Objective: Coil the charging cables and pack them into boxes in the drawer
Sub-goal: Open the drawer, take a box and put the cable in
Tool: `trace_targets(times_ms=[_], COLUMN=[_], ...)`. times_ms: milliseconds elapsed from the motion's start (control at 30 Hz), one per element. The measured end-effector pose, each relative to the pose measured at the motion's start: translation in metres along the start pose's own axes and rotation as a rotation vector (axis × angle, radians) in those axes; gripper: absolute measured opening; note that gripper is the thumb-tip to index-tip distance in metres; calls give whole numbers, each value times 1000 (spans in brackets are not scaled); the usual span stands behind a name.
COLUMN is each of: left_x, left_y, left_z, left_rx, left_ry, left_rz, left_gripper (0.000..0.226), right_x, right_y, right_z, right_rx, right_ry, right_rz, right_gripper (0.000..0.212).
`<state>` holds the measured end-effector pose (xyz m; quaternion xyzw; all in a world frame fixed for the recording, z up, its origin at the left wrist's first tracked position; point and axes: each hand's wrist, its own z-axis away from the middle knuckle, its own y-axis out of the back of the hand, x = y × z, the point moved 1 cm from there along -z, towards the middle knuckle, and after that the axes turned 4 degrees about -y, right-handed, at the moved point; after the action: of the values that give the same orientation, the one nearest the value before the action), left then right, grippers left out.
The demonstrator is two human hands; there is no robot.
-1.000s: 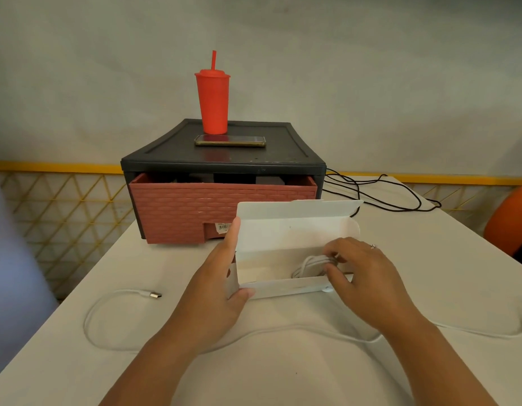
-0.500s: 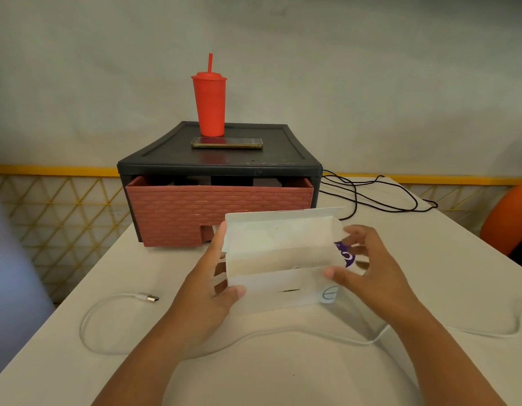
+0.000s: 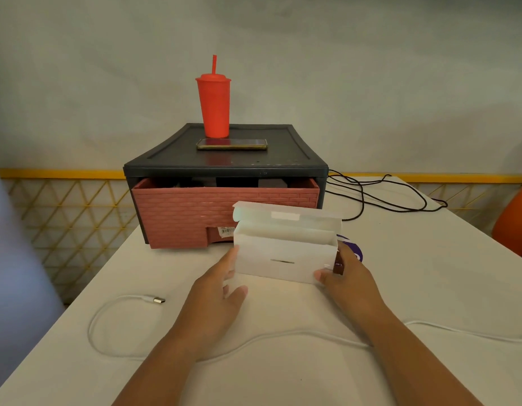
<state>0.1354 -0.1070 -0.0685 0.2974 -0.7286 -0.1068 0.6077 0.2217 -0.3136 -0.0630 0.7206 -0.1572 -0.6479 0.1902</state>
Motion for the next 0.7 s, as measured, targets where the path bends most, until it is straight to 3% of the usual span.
trace_targets(times_ms=[133,300,567,700], left_x=[-7,-9,-15,-17], left_y=[-3,-1,6,10], left_z=[0,-1,-3,-5], left_rx=[-64,-27,65,88], left_ry=[-33,-40,-33,-29], left_rz=[-116,-165,-163,-149], left_gripper=[65,62,58,55], right_x=[-1,1,7,-5], right_y=[-3,-12,-22,-18], right_z=[-8,-10,-10,-2], right_rx=[44,32,-26,4], right_ry=[17,82,169,144], right_rz=[81,209,330,361], right_gripper=[50,32,38,24])
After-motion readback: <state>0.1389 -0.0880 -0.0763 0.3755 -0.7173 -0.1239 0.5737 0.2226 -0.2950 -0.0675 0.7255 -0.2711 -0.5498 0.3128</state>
